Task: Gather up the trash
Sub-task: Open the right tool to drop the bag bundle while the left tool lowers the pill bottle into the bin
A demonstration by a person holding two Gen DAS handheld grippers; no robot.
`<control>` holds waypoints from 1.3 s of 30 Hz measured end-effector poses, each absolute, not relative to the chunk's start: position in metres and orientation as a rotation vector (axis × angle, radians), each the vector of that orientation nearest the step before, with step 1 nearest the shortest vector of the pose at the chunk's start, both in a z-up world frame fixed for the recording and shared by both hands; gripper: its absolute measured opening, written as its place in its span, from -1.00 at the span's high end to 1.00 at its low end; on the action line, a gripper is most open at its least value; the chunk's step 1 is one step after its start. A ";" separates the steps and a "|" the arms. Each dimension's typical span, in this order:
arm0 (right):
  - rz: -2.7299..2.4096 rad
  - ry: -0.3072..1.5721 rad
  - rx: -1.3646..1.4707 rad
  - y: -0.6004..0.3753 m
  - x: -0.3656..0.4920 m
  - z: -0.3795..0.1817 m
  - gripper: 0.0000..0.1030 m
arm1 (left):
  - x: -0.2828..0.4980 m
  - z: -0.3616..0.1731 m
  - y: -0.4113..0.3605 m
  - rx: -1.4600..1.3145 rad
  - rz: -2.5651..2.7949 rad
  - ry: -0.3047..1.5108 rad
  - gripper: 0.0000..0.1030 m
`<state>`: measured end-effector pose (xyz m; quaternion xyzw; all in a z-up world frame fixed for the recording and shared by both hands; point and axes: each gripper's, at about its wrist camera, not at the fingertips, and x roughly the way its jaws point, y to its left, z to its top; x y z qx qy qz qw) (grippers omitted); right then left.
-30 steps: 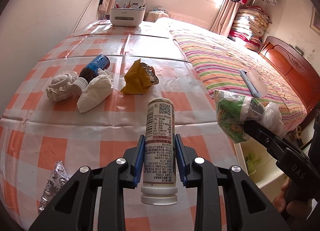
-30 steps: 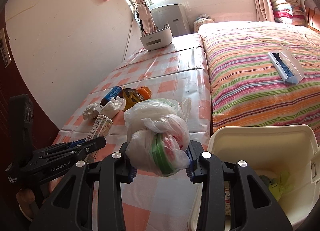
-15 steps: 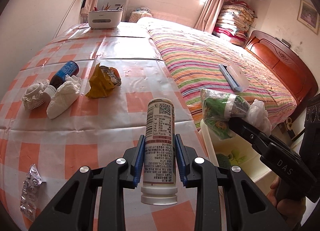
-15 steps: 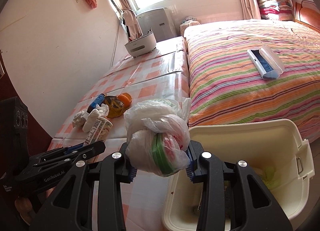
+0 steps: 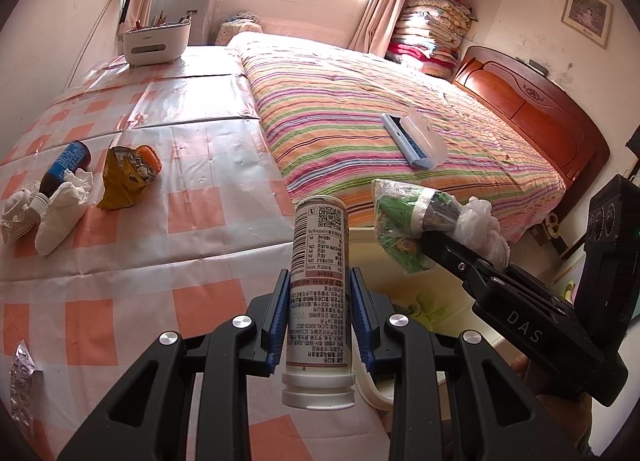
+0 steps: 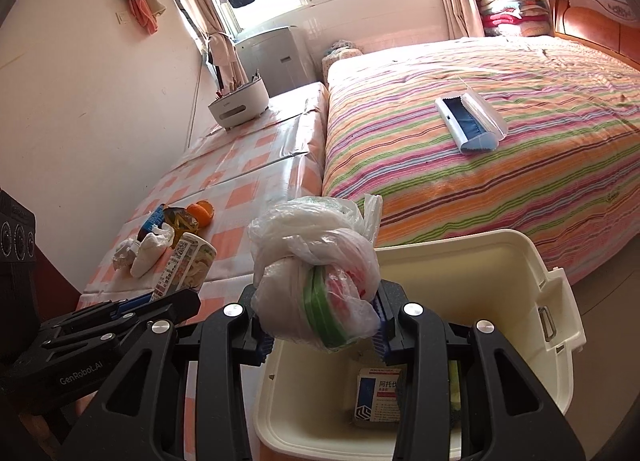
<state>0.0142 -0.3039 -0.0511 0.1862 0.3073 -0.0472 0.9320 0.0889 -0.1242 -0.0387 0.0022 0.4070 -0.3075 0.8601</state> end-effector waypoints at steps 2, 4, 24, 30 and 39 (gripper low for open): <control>-0.126 0.629 0.377 -0.310 0.012 -0.052 0.30 | 0.087 -0.038 -0.132 0.009 -0.662 0.854 0.45; -0.148 0.627 0.379 -0.315 0.010 -0.053 0.29 | 0.085 -0.038 -0.140 0.015 -0.681 0.856 0.45; -0.260 0.550 0.453 -0.349 -0.010 -0.047 -0.24 | 0.078 -0.051 -0.176 0.053 -0.754 0.891 0.45; -0.270 0.525 0.467 -0.352 -0.013 -0.044 -0.29 | 0.077 -0.053 -0.184 0.063 -0.770 0.898 0.45; -0.302 0.467 0.534 -0.367 -0.024 -0.039 -0.34 | 0.076 -0.054 -0.196 0.078 -0.791 0.911 0.45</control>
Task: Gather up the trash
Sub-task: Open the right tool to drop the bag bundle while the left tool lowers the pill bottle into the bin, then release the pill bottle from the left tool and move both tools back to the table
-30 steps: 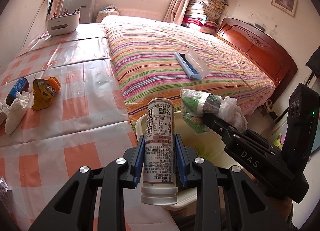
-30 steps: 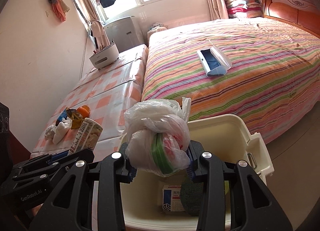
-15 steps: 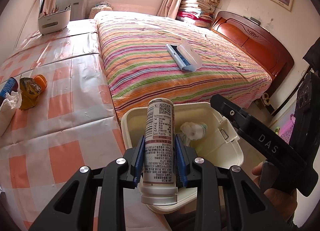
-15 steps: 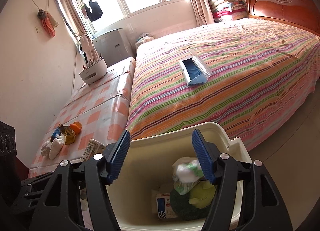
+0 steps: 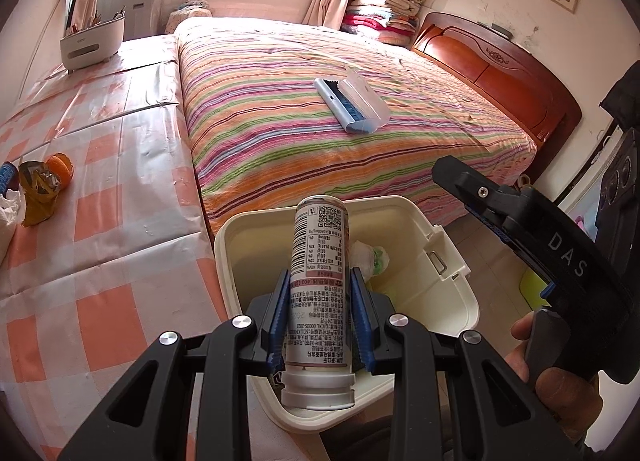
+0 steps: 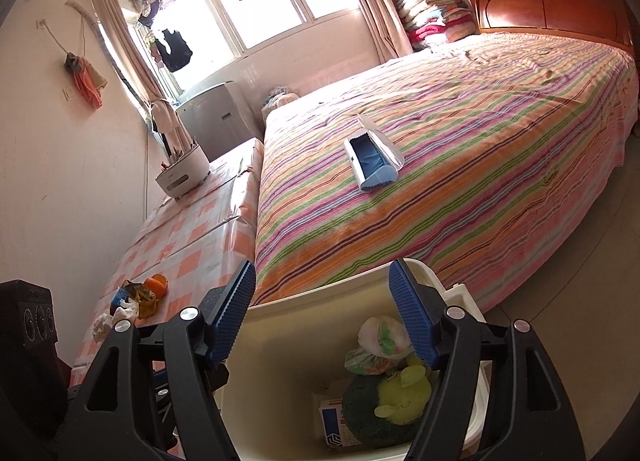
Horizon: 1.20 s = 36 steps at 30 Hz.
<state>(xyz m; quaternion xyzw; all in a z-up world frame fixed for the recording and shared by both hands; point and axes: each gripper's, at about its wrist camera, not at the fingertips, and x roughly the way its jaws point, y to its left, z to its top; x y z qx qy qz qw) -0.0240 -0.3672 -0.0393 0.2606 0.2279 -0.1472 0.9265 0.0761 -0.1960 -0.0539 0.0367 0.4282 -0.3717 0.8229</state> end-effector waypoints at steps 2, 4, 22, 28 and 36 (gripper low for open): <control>-0.303 0.454 0.552 -0.371 -0.026 -0.038 -0.35 | 0.075 -0.053 -0.200 0.089 -0.797 0.912 0.45; -0.308 0.448 0.558 -0.373 -0.027 -0.037 -0.36 | 0.074 -0.053 -0.205 0.098 -0.798 0.911 0.45; -0.298 0.421 0.596 -0.378 -0.030 -0.034 -0.39 | 0.064 -0.044 -0.220 0.170 -0.760 0.849 -0.31; -0.291 0.435 0.582 -0.371 -0.024 -0.035 -0.39 | 0.069 -0.039 -0.203 0.195 -0.721 0.832 -0.40; -0.276 0.463 0.562 -0.354 -0.006 -0.036 -0.44 | 0.094 -0.043 -0.162 0.195 -0.639 0.846 -0.40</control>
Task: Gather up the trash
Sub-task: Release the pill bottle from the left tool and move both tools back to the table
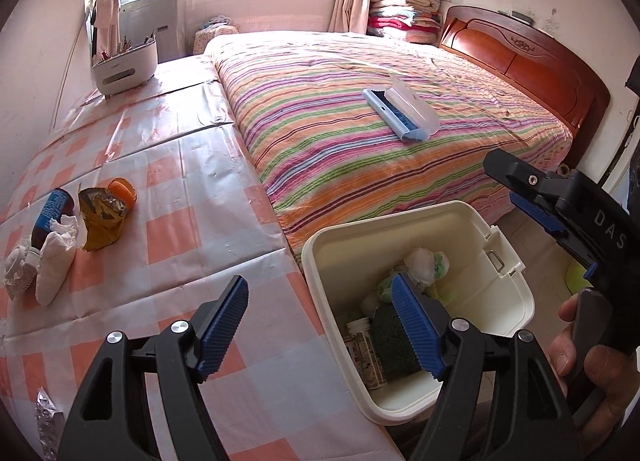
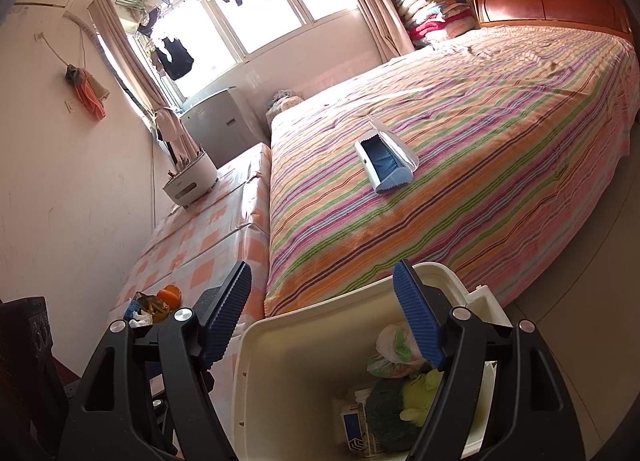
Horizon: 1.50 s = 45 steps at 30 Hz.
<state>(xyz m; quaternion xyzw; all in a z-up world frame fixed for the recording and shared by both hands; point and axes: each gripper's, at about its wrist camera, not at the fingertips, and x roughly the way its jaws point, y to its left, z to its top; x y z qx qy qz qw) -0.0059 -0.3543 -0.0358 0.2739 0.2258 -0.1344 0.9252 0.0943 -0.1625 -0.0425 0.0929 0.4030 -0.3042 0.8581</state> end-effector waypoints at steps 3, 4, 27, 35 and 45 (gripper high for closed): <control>-0.272 0.463 0.554 -0.349 0.000 -0.035 -0.44 | 0.105 -0.040 -0.144 0.167 -0.602 0.846 -0.40; -0.271 0.465 0.553 -0.347 0.002 -0.035 -0.45 | 0.107 -0.039 -0.139 0.155 -0.593 0.846 -0.40; -0.119 0.585 0.480 -0.261 0.072 -0.042 -0.45 | 0.171 -0.026 -0.029 0.024 -0.405 0.860 -0.40; -0.058 0.634 0.447 -0.227 0.092 -0.049 -0.45 | 0.205 -0.030 0.044 -0.085 -0.251 0.885 -0.40; 0.065 0.693 0.351 -0.180 0.132 -0.050 -0.45 | 0.238 -0.039 0.102 -0.154 -0.142 0.922 -0.40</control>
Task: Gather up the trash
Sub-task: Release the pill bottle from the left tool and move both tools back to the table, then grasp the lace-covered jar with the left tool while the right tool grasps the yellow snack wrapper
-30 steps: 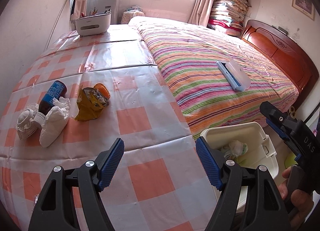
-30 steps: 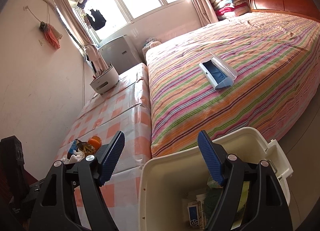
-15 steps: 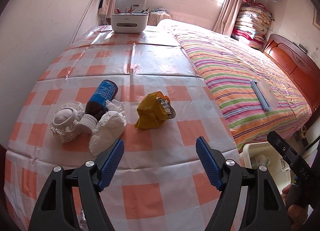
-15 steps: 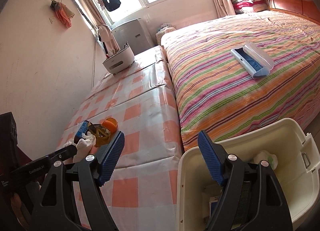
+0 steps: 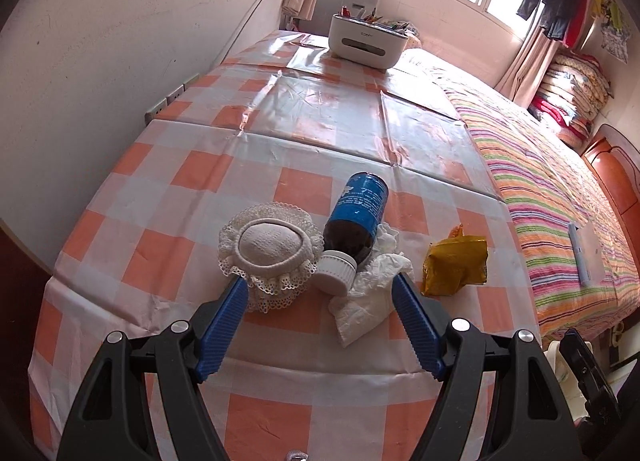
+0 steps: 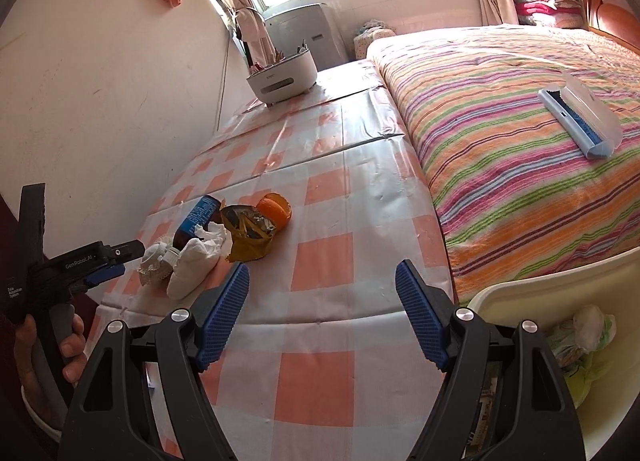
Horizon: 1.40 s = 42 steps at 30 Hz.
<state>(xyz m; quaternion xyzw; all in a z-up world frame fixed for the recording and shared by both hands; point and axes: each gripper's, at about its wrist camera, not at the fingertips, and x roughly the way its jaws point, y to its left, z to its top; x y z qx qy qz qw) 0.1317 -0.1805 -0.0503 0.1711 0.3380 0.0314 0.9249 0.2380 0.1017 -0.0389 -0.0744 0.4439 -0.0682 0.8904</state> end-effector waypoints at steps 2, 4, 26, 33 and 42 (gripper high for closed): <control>0.109 0.686 0.303 -0.168 0.145 -0.045 -0.45 | 0.245 -0.041 0.111 -0.171 -0.125 0.928 -0.40; 0.158 0.699 0.257 -0.154 0.159 -0.044 -0.45 | 0.252 -0.044 0.117 -0.185 -0.118 0.939 -0.40; 0.198 0.912 0.099 -0.099 0.265 -0.092 0.02 | 0.297 -0.078 0.140 -0.274 -0.105 1.053 -0.40; 0.207 0.903 0.138 -0.106 0.260 -0.089 0.52 | 0.295 -0.077 0.136 -0.272 -0.128 1.018 -0.11; 0.226 0.855 0.188 -0.111 0.242 -0.078 0.53 | 0.291 -0.074 0.135 -0.260 -0.139 1.000 0.12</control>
